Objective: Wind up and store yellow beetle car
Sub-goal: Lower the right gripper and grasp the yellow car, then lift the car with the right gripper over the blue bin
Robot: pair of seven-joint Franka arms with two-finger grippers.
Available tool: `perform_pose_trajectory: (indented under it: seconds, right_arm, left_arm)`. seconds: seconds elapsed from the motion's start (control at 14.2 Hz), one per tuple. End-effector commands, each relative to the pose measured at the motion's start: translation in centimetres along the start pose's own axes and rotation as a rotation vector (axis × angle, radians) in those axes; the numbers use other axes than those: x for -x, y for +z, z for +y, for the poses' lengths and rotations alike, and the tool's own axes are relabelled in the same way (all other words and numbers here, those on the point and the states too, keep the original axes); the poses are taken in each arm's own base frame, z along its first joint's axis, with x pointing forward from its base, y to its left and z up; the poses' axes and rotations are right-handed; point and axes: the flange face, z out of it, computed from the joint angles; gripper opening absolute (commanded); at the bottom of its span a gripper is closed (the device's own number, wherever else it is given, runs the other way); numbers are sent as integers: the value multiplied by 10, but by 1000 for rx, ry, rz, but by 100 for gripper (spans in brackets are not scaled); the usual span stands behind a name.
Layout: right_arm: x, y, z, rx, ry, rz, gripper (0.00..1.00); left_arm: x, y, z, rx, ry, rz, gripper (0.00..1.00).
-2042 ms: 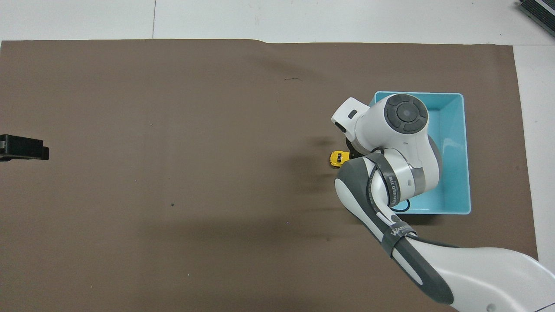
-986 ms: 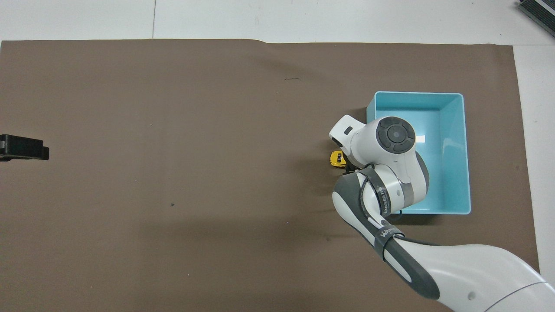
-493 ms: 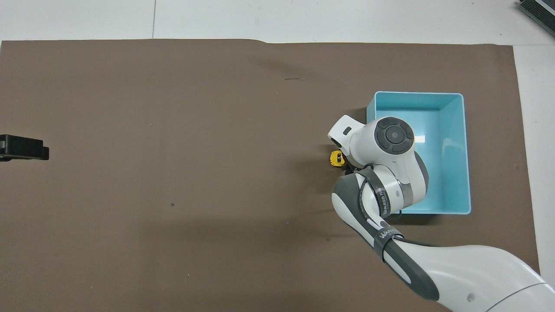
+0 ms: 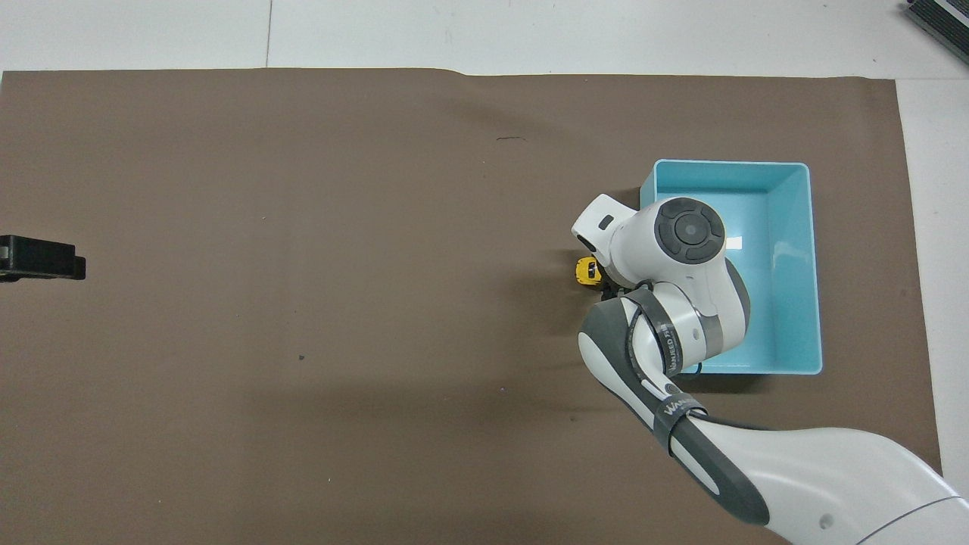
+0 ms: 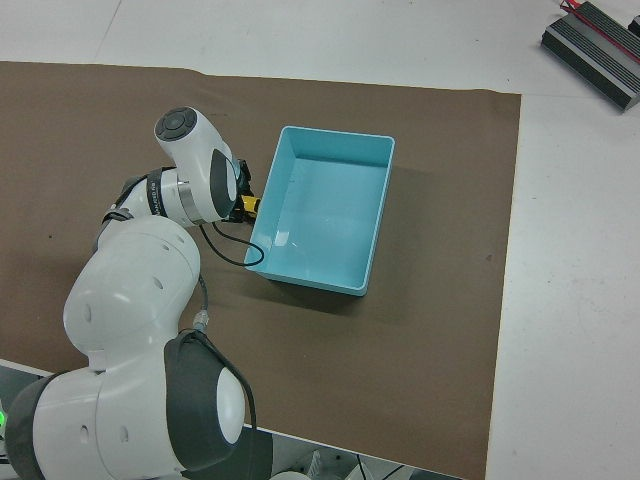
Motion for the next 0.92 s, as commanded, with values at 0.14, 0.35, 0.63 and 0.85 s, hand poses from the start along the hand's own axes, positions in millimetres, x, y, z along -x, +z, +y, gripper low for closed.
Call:
perform_pose_trajectory:
  seconds: [0.14, 0.35, 0.63, 0.85]
  right_arm:
    - [-6, -12, 15, 17, 40, -2, 6]
    - [-15, -29, 22, 21, 50, 11, 6]
    - [-19, -53, 29, 13, 50, 12, 5]
    - [-22, -80, 32, 2, 61, 24, 5]
  left_arm:
    - [5, -6, -1, 13, -3, -5, 100]
    - [5, -6, -1, 13, -3, -5, 100]
    - [5, -6, -1, 13, -3, -6, 100]
    - [5, -6, -1, 13, -3, -6, 100]
